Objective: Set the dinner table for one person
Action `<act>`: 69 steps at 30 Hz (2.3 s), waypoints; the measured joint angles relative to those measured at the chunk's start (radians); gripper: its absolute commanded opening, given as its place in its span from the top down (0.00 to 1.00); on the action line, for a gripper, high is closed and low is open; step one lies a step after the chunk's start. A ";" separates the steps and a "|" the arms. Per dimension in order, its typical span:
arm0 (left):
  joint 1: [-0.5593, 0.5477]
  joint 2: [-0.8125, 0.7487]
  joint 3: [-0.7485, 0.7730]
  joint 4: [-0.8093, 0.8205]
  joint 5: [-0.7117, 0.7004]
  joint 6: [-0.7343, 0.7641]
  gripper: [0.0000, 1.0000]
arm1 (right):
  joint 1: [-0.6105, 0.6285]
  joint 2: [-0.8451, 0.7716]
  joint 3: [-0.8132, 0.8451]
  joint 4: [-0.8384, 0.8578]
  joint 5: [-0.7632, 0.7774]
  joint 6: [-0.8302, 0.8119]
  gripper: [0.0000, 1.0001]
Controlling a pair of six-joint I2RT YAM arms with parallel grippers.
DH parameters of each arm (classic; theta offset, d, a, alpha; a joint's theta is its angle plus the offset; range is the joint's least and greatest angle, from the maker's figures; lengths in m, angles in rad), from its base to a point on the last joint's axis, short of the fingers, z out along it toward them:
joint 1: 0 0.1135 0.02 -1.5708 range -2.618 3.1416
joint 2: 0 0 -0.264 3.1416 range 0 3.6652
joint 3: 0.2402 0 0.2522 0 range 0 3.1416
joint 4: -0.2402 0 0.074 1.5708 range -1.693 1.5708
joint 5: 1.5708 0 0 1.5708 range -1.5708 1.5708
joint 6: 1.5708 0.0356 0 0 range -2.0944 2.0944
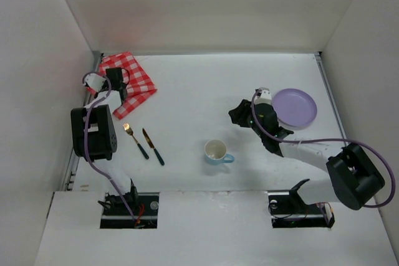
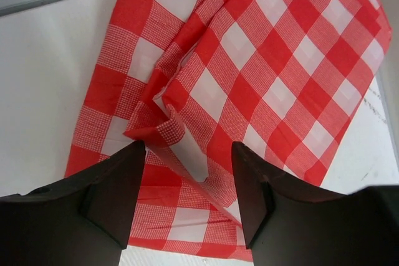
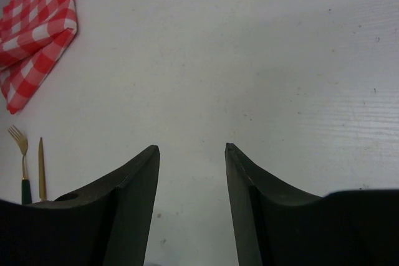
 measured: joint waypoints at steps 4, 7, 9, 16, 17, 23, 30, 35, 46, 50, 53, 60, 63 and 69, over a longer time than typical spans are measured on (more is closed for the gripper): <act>-0.001 0.045 0.032 -0.001 0.019 -0.001 0.78 | 0.008 0.004 0.000 -0.001 -0.002 -0.002 0.48; -0.008 0.060 0.043 0.006 0.039 0.014 0.91 | 0.013 0.004 0.000 0.000 -0.003 -0.002 0.48; -0.027 0.061 0.044 0.015 0.045 0.027 0.94 | 0.013 0.004 0.000 0.000 -0.002 -0.002 0.48; -0.267 0.072 0.113 0.098 0.058 0.158 0.96 | 0.012 -0.008 -0.002 0.004 0.001 0.000 0.48; -0.319 0.073 0.126 0.122 0.062 0.193 0.96 | 0.012 -0.013 -0.003 0.007 0.006 0.000 0.48; -0.573 0.114 0.208 0.255 0.130 0.399 0.96 | -0.006 -0.057 -0.029 0.026 0.054 0.006 0.48; -0.726 0.145 0.253 0.314 0.264 0.583 0.88 | -0.053 -0.073 -0.056 0.027 0.086 0.029 0.43; -0.766 0.118 0.206 0.352 0.263 0.639 0.58 | -0.060 -0.070 -0.056 0.028 0.084 0.032 0.33; -0.741 -0.361 -0.283 0.384 0.086 0.443 0.50 | 0.006 0.030 0.005 0.013 0.073 -0.060 0.28; -0.732 -0.557 -0.447 0.391 0.042 0.299 0.54 | 0.042 0.072 0.066 -0.020 0.071 -0.108 0.28; -0.714 -0.589 -0.529 0.371 0.033 0.183 0.56 | 0.061 0.104 0.133 -0.072 0.073 -0.146 0.27; -0.661 -0.517 -0.658 0.348 0.080 -0.037 0.51 | 0.123 0.235 0.354 -0.204 0.103 -0.225 0.18; -0.634 -0.469 -0.673 0.401 0.122 -0.100 0.50 | 0.142 0.317 0.453 -0.254 0.115 -0.255 0.16; -0.592 -0.378 -0.673 0.513 0.188 -0.184 0.50 | 0.191 0.447 0.617 -0.352 0.148 -0.340 0.15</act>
